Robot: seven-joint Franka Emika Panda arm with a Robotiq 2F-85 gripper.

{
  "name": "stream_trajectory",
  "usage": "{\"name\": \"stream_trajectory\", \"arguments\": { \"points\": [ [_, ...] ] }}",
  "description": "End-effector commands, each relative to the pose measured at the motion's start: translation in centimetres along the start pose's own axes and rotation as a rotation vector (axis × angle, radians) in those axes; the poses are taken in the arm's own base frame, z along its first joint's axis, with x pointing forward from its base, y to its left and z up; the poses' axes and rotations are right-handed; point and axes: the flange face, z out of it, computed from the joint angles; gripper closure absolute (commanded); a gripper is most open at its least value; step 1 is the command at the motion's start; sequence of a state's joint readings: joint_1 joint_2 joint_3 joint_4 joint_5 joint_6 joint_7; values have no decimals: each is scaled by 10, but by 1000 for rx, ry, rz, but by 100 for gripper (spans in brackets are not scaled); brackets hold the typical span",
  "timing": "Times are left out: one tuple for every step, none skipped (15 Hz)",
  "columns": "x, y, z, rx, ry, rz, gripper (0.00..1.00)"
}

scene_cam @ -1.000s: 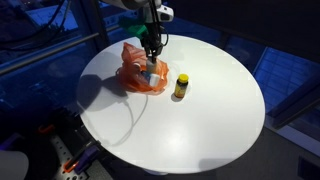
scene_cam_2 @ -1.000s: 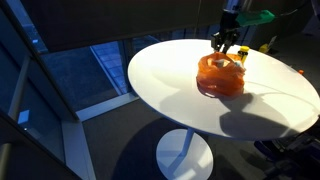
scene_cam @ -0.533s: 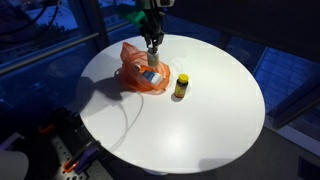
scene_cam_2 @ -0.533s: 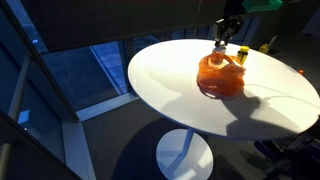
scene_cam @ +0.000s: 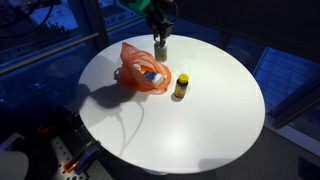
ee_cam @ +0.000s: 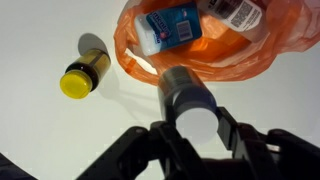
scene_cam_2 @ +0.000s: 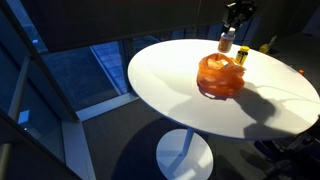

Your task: Pick up the white medicine bottle from the orange plastic and put it on the table

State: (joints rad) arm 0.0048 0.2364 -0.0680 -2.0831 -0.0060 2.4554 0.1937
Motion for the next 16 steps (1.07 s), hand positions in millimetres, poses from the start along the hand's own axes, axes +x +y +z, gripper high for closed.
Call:
{"name": "stream_trajectory", "arguments": {
  "points": [
    [-10, 30, -12, -1, 32, 31, 81],
    [-11, 38, -12, -4, 35, 42, 81],
    [-14, 47, -12, -7, 39, 54, 81],
    [-16, 56, -11, -11, 42, 68, 81],
    [-18, 63, -10, -13, 42, 80, 81],
    [-20, 71, -7, -14, 35, 93, 81],
    [-22, 78, -4, -14, 26, 105, 81],
    [-24, 86, -1, -15, 12, 119, 81],
    [-25, 93, 3, -15, 1, 130, 81],
    [-26, 99, 7, -13, -14, 141, 81],
    [-27, 105, 11, -14, -27, 152, 81],
    [-28, 110, 15, -15, -38, 161, 81],
    [-29, 115, 19, -16, -51, 167, 81],
    [-30, 119, 24, -16, -64, 172, 81],
    [-31, 122, 28, -18, -76, 175, 81],
    [-32, 124, 33, -23, -89, 176, 81]
  ]
}}
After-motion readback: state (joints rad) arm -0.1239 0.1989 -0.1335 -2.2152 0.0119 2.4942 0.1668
